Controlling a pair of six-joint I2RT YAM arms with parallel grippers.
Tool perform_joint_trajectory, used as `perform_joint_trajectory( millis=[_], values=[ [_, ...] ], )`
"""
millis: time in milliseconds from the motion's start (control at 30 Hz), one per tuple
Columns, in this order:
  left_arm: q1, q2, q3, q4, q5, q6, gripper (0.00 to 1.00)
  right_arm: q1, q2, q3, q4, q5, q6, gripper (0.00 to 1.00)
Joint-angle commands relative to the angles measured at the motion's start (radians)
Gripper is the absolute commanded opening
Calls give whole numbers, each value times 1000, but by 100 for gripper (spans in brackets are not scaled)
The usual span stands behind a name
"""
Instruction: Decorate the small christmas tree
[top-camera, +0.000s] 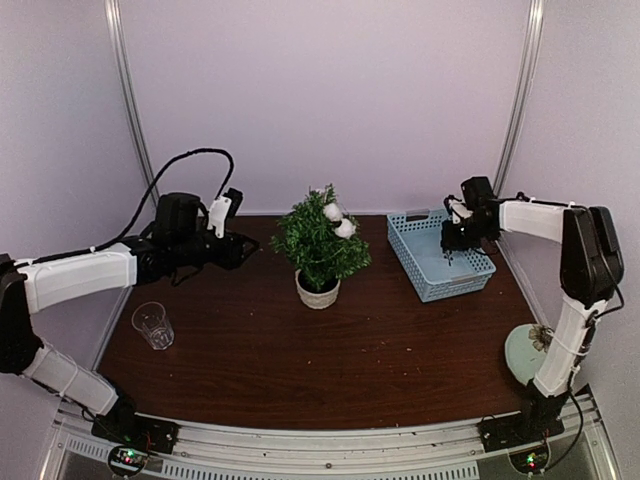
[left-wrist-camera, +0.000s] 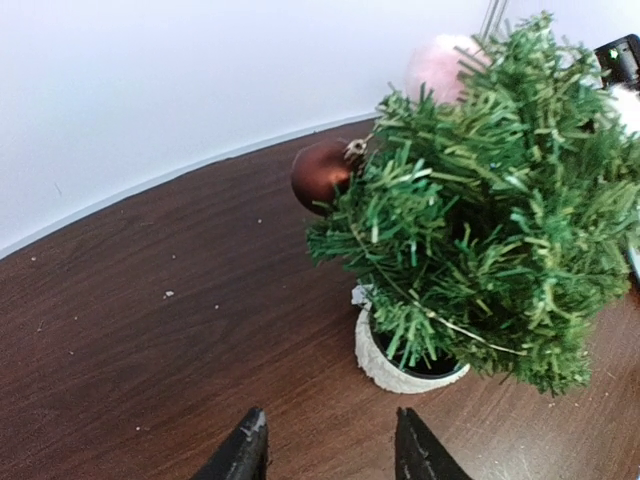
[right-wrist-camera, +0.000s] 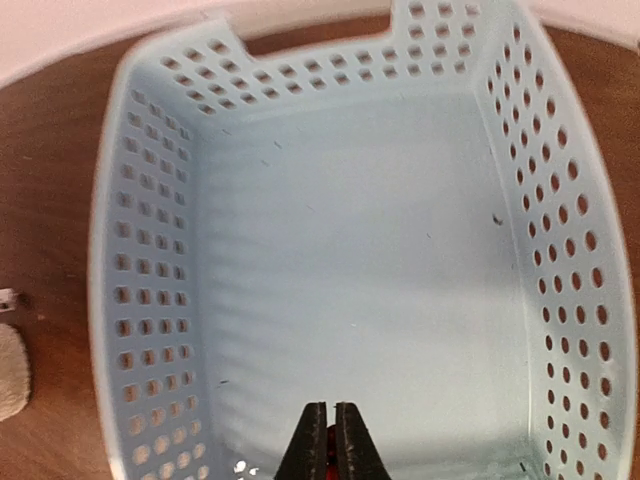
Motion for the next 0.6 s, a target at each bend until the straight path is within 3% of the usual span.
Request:
perform_joint_trajectory(
  millis=[0, 233, 433, 567],
  values=[
    [-11, -93, -28, 128, 85, 36, 42, 21, -207, -65, 108, -183, -77, 0],
    [-93, -169, -5, 164, 244, 80, 42, 198, -442, -141, 218, -458, -105, 0],
    [-202, -94, 60, 235, 330, -4, 40, 447, -491, -126, 310, -521, -108, 0],
    [-250, -39, 62, 340, 355, -70, 38, 543, -479, -101, 360, -538, -95, 0]
  ],
)
